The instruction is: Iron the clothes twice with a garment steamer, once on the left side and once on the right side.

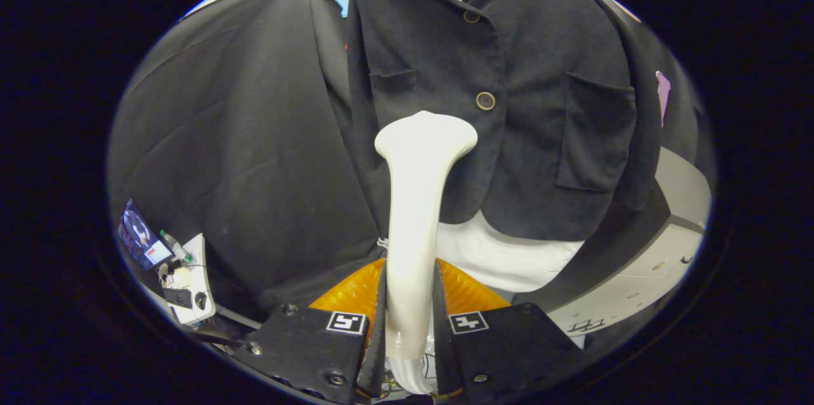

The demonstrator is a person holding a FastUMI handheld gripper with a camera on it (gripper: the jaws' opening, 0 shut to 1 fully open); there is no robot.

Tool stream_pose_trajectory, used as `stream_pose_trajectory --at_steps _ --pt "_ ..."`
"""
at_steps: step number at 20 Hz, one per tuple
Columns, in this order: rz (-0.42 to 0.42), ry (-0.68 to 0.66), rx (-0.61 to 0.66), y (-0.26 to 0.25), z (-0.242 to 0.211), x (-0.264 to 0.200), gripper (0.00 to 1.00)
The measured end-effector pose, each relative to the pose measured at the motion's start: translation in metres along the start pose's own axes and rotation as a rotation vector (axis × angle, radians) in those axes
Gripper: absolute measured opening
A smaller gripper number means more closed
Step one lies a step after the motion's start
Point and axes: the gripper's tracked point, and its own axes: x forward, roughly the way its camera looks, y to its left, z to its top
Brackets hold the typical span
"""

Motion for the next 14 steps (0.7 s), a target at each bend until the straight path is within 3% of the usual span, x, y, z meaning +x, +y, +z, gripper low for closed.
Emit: stream_pose_trajectory --at_steps 8,14 --pt "-0.024 -0.082 0.079 -0.054 0.014 -0.059 0.34" --pt "-0.118 -0.165 0.17 -0.144 0.011 -0.134 0.34"
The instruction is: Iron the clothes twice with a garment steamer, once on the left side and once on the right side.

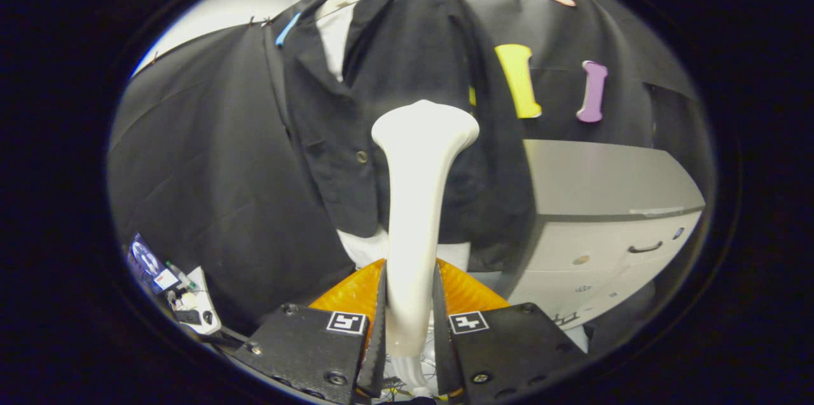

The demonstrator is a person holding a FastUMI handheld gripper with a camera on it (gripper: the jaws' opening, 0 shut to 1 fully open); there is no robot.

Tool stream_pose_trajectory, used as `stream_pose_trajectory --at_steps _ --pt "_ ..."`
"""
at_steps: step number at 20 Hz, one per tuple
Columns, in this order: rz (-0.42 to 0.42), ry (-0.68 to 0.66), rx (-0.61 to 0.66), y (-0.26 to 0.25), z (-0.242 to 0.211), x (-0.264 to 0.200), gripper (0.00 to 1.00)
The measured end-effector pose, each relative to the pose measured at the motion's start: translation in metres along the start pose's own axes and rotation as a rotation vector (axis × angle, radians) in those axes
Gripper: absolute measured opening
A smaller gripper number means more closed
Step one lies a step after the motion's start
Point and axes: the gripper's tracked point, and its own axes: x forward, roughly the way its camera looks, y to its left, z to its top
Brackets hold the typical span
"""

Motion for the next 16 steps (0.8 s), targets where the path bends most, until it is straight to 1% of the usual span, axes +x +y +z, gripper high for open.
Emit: stream_pose_trajectory --at_steps 3,9,13,16 --pt "-0.064 -0.04 0.046 -0.057 0.0 -0.037 0.34" --pt "-0.16 -0.088 0.126 -0.162 -0.02 -0.122 0.34" --pt "-0.202 -0.111 0.15 -0.214 -0.044 -0.184 0.34" --pt "-0.22 -0.115 0.16 -0.243 -0.068 -0.217 0.34"
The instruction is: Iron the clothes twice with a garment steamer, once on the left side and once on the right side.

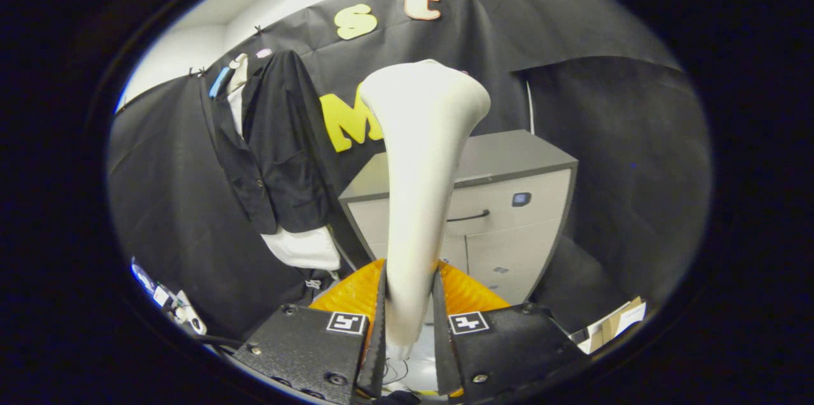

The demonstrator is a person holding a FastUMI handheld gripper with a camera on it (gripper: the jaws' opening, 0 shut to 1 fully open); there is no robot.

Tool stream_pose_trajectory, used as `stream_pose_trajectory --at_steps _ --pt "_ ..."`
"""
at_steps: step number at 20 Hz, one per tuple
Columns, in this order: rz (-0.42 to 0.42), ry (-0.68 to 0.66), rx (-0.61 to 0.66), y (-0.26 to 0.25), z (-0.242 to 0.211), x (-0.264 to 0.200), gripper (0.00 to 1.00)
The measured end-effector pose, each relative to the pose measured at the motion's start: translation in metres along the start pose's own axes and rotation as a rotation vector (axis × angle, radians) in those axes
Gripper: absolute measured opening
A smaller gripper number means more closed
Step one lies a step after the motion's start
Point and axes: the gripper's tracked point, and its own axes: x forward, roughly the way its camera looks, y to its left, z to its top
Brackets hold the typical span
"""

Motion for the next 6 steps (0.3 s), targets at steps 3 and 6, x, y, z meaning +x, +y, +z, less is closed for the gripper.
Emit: stream_pose_trajectory --at_steps 3,6 --pt "-0.01 -0.003 0.026 -0.023 -0.019 -0.024 0.34" --pt "-0.024 0.001 0.046 -0.04 -0.044 -0.041 0.34"
